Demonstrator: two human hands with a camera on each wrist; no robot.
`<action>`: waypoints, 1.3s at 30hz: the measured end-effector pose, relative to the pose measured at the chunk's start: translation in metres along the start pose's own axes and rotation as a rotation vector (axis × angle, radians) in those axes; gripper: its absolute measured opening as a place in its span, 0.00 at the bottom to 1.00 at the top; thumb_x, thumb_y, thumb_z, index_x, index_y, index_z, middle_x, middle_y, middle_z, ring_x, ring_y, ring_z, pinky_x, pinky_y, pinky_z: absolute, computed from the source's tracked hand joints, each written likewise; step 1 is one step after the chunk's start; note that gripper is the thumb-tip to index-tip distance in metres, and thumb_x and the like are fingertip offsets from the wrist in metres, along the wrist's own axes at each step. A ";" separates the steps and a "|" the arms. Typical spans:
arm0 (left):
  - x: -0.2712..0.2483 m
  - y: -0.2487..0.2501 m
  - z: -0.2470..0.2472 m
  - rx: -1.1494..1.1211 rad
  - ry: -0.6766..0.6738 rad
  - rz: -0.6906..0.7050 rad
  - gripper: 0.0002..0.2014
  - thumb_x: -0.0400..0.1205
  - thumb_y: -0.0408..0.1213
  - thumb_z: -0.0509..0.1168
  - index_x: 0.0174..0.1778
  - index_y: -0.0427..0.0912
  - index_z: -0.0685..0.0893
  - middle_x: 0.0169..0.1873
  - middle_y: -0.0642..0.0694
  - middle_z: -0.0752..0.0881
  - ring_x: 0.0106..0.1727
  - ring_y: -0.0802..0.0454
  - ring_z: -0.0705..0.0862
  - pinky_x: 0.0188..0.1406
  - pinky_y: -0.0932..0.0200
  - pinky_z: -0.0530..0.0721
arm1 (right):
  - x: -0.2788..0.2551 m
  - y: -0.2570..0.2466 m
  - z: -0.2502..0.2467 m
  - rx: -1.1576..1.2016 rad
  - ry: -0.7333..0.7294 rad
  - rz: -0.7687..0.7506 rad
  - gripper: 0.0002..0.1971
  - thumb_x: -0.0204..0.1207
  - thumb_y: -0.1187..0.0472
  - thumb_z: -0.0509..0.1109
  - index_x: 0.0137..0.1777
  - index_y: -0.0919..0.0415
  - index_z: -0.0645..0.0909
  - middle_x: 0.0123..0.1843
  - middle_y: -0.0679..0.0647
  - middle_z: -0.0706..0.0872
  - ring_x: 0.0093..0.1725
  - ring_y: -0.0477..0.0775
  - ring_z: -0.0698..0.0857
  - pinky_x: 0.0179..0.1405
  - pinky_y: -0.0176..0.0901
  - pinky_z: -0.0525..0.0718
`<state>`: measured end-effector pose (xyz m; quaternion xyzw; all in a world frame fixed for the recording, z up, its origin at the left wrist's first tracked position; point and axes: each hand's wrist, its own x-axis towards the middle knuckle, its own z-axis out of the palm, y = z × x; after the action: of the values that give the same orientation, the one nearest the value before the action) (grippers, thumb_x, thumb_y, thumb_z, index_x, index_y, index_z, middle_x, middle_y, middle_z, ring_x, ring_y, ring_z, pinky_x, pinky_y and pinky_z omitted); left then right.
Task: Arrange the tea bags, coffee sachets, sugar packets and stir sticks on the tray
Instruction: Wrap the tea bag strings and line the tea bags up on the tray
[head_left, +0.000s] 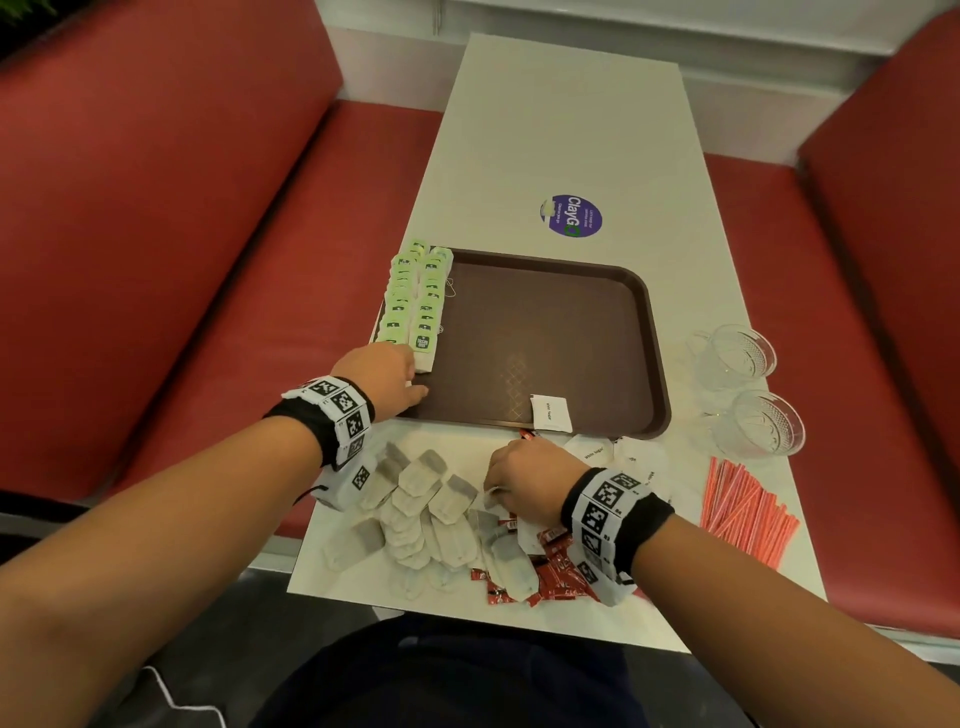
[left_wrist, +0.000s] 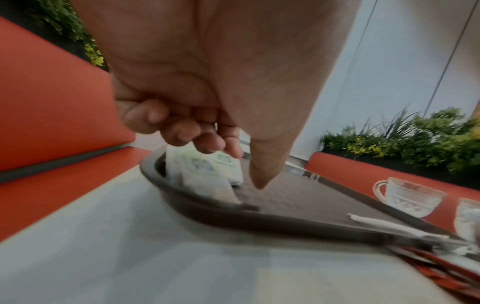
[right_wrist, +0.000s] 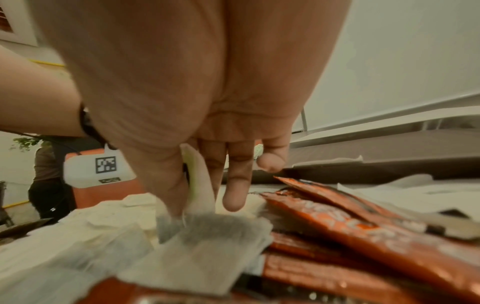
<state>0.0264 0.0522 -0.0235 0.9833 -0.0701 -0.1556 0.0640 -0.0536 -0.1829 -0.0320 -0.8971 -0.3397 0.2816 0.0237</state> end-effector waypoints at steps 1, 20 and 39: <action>-0.004 0.002 -0.001 -0.050 0.018 0.062 0.11 0.80 0.54 0.69 0.45 0.51 0.80 0.43 0.53 0.83 0.45 0.50 0.82 0.40 0.55 0.77 | 0.000 0.001 0.000 0.031 0.021 0.020 0.13 0.81 0.52 0.65 0.57 0.52 0.89 0.56 0.50 0.89 0.56 0.58 0.85 0.55 0.55 0.84; -0.054 0.026 0.021 0.005 -0.288 0.705 0.10 0.81 0.47 0.70 0.57 0.55 0.90 0.55 0.57 0.88 0.56 0.54 0.81 0.52 0.59 0.78 | 0.000 0.002 -0.023 0.418 0.366 0.093 0.18 0.70 0.66 0.66 0.30 0.51 0.60 0.27 0.49 0.70 0.28 0.51 0.67 0.31 0.46 0.70; -0.027 0.003 -0.040 -0.428 0.121 0.500 0.05 0.84 0.45 0.69 0.51 0.55 0.89 0.39 0.56 0.89 0.39 0.62 0.84 0.43 0.56 0.83 | 0.036 -0.008 -0.047 0.582 0.560 0.064 0.07 0.80 0.58 0.69 0.43 0.55 0.75 0.35 0.48 0.80 0.36 0.54 0.79 0.35 0.45 0.73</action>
<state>0.0137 0.0574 0.0227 0.9074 -0.2710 -0.0876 0.3091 -0.0122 -0.1472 -0.0077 -0.9051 -0.1982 0.1113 0.3594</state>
